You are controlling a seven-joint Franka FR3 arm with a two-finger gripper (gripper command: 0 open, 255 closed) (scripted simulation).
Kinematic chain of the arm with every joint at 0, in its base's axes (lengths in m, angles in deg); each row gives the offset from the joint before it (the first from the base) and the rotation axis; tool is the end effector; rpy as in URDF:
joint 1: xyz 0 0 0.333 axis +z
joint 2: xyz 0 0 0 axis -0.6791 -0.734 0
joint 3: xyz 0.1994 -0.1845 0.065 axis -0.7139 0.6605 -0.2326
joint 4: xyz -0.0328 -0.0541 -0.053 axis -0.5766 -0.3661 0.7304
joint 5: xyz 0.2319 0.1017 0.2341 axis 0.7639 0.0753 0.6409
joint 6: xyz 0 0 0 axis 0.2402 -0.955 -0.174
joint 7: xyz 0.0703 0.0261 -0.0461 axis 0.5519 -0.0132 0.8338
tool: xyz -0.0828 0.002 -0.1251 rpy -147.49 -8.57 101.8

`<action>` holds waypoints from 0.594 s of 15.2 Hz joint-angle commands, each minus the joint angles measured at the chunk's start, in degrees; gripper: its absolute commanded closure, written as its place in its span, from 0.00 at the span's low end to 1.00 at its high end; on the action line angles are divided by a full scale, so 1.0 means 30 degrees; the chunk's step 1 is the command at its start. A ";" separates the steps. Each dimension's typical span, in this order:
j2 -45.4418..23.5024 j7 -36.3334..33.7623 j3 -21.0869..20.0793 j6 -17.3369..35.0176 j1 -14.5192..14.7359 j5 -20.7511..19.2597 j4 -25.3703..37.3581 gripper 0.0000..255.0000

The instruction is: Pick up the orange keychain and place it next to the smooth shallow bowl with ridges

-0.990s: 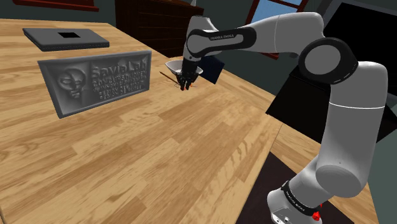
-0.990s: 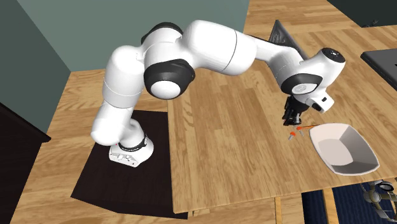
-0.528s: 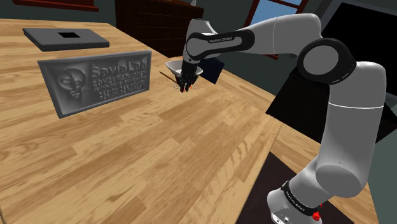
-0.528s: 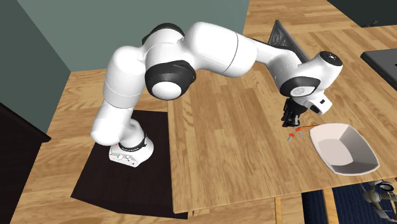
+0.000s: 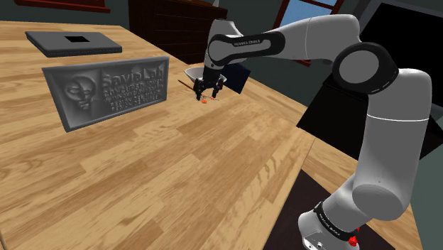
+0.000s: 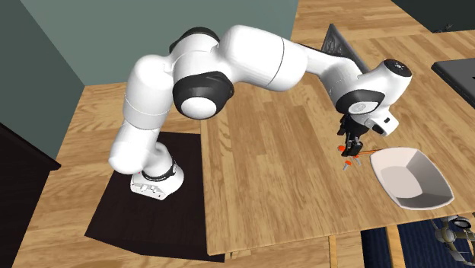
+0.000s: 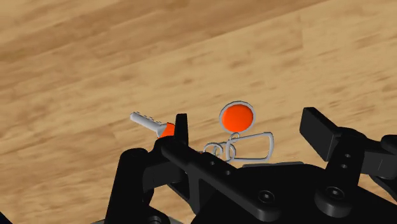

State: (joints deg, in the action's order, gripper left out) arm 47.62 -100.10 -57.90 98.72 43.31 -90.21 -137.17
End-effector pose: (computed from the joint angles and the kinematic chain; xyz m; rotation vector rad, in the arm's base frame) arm 0.6257 0.0876 0.3162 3.1401 -0.0544 0.0037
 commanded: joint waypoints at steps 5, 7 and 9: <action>0.0596 0.0082 -0.0068 -0.1819 0.0005 0.0125 0.1232 0.00; 0.0593 0.0082 -0.0068 -0.1820 0.0005 0.0125 0.1235 0.00; 0.0593 0.0082 -0.0068 -0.1821 0.0005 0.0125 0.1235 0.00</action>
State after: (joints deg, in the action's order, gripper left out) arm 49.37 -99.85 -58.10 93.28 43.33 -89.84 -133.44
